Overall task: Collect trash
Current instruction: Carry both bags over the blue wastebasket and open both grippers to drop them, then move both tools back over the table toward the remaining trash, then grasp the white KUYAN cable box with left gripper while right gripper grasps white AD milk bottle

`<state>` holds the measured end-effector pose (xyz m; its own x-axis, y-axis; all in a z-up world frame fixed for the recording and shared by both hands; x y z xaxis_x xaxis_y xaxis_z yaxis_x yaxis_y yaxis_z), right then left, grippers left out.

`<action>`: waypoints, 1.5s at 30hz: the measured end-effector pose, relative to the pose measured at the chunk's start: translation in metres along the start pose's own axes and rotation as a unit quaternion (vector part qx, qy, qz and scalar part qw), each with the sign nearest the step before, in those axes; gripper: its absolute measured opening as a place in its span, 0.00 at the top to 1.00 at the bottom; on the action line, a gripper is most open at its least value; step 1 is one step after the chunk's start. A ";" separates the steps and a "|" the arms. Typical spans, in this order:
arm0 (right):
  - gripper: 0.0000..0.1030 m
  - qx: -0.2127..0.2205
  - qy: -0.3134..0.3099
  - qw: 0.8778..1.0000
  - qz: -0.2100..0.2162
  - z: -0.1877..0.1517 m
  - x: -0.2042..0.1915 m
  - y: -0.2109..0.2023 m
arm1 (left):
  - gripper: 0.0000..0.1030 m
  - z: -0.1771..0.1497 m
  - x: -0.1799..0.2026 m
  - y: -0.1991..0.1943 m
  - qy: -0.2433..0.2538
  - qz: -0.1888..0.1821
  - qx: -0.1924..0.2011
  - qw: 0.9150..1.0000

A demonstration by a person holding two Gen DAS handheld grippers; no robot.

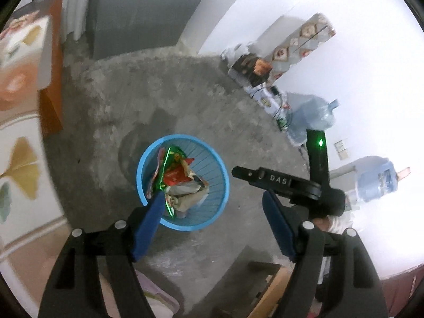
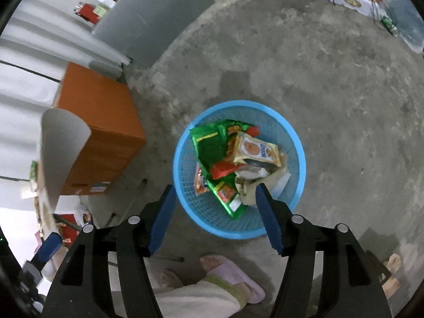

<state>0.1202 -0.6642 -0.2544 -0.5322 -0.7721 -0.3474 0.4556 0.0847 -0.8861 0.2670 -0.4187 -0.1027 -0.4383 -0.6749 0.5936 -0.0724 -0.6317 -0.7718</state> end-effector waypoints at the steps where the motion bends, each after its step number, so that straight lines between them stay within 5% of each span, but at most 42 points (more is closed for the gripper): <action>1: 0.42 0.009 -0.007 1.000 0.003 -0.006 -0.004 -0.011 | 0.29 -0.003 0.002 -0.011 0.002 -0.005 0.006 1.000; 8: 0.39 0.045 -0.044 0.997 0.035 -0.049 -0.032 -0.067 | 0.29 -0.027 -0.002 -0.093 0.025 -0.019 0.065 0.997; 13: 0.33 0.054 -0.058 0.994 0.077 -0.100 -0.078 -0.101 | 0.29 -0.039 -0.046 -0.189 0.018 0.019 0.194 0.981; 19: 0.30 0.048 -0.112 0.978 0.167 -0.147 -0.169 -0.111 | 0.29 -0.037 -0.168 -0.314 -0.067 0.132 0.314 0.938; 24: 0.29 0.015 -0.166 0.959 0.229 -0.152 -0.252 -0.094 | 0.29 -0.021 -0.282 -0.364 -0.147 0.259 0.328 0.897; 26: 0.28 0.008 -0.188 0.945 0.269 -0.153 -0.295 -0.089 | 0.29 -0.021 -0.322 -0.370 -0.172 0.290 0.317 0.887; 28: 0.26 -0.005 -0.214 0.936 0.278 -0.156 -0.342 -0.076 | 0.29 -0.020 -0.351 -0.364 -0.189 0.305 0.288 0.888; 30: 0.26 -0.022 -0.239 0.929 0.281 -0.160 -0.378 -0.059 | 0.29 -0.020 -0.372 -0.350 -0.195 0.297 0.250 0.901; 33: 0.25 -0.045 -0.248 0.933 0.256 -0.157 -0.414 -0.026 | 0.31 -0.028 -0.384 -0.334 -0.198 0.281 0.230 0.910; 41: 0.25 -0.038 -0.203 0.958 0.199 -0.127 -0.435 0.025 | 0.33 -0.062 -0.343 -0.307 -0.157 0.225 0.183 0.944; 45: 0.25 -0.038 -0.195 0.961 0.193 -0.124 -0.430 0.032 | 0.33 -0.099 -0.327 -0.300 -0.181 0.183 0.163 0.953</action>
<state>0.2752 -0.2517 -0.1716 -0.0190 -0.8498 -0.5268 0.5041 0.4468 -0.7390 0.3434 0.0296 -0.0876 -0.0398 -0.9223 0.3845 0.3340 -0.3749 -0.8648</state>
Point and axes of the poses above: each gripper's, at about its wrist camera, not at the fingertips, and y roughly the way its jaws point, x to its right, z to its top, the point moved 3 cm from there along y, roughly the way its jaws point, and after that the axes turned 15 degrees about -y, right-handed, at the moved point
